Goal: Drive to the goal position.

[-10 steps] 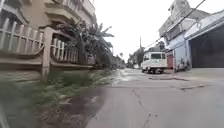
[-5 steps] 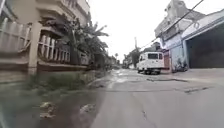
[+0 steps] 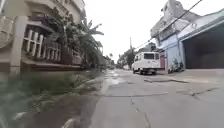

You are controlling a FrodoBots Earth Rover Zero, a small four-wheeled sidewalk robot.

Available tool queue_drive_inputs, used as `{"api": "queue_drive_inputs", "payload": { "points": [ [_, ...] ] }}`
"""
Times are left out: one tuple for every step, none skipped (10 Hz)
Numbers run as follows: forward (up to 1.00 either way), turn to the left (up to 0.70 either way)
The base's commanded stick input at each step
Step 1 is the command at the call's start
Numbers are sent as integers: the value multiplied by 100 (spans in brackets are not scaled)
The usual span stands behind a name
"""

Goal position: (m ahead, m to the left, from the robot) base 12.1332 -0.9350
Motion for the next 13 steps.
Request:
{"api": "queue_drive_inputs", "payload": {
  "points": [
    [85,-17],
    [85,-11],
    [85,-3],
    [85,0],
    [85,0],
    [85,0],
    [85,0],
    [85,0],
    [85,0],
    [85,-2],
    [85,-10],
    [85,-12],
    [85,0]
  ]
}}
